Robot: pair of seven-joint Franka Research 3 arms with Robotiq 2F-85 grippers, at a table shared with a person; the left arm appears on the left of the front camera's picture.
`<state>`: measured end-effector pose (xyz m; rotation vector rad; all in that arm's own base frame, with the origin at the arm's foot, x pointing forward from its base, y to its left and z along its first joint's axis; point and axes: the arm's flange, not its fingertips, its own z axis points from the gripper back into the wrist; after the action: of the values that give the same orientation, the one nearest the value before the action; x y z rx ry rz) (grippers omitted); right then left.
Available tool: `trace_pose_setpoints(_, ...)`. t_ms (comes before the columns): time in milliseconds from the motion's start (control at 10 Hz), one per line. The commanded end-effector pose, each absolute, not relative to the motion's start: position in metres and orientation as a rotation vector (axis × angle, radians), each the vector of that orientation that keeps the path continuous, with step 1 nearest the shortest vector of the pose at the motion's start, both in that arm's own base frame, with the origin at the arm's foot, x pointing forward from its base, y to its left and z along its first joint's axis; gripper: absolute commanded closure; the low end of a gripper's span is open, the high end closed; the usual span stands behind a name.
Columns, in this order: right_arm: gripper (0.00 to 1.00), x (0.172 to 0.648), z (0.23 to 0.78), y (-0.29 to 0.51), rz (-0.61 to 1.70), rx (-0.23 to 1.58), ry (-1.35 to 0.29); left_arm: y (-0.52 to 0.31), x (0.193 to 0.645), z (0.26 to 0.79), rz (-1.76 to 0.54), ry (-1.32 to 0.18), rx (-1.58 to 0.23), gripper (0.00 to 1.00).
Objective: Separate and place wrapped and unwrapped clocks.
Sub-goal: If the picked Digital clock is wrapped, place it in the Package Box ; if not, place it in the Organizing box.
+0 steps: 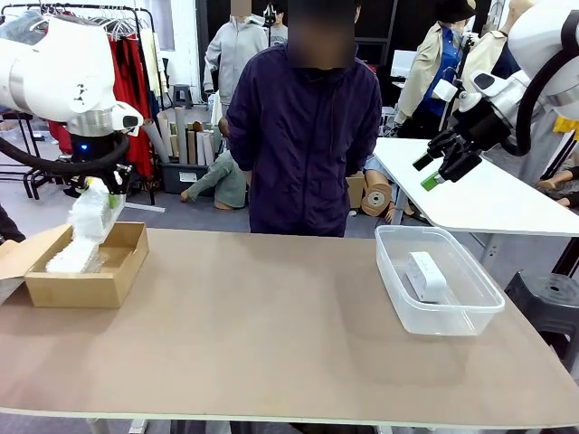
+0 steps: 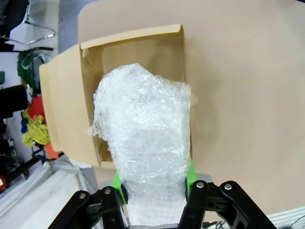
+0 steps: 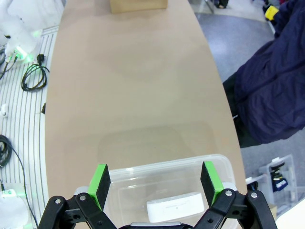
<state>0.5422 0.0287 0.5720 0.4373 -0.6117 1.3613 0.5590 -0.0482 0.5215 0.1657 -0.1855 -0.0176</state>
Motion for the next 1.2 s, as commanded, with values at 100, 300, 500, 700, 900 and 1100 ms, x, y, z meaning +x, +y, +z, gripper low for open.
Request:
trace_pose_setpoints(100,0.00,0.543,0.573,0.029,1.363,0.438,-0.613,-0.048,0.559,0.522,-0.018,-0.186,0.166,1.00)
trace_pose_setpoints(300,0.00,0.543,0.573,0.029,1.363,0.438,-0.613,-0.039,0.581,0.506,0.070,-0.177,0.160,1.00)
trace_pose_setpoints(500,0.00,0.543,0.573,0.029,1.363,0.438,-0.613,-0.029,0.594,0.489,0.082,-0.167,0.130,1.00)
trace_pose_setpoints(700,0.00,0.543,0.573,0.029,1.363,0.438,-0.613,-0.019,0.600,0.475,0.077,-0.138,0.114,1.00)
trace_pose_setpoints(900,0.00,0.543,0.573,0.029,1.363,0.438,-0.613,-0.012,0.612,0.459,0.030,-0.111,0.105,1.00)
trace_pose_setpoints(1100,0.00,0.543,0.573,0.029,1.363,0.438,-0.613,-0.013,0.622,0.437,-0.011,-0.081,0.082,1.00)
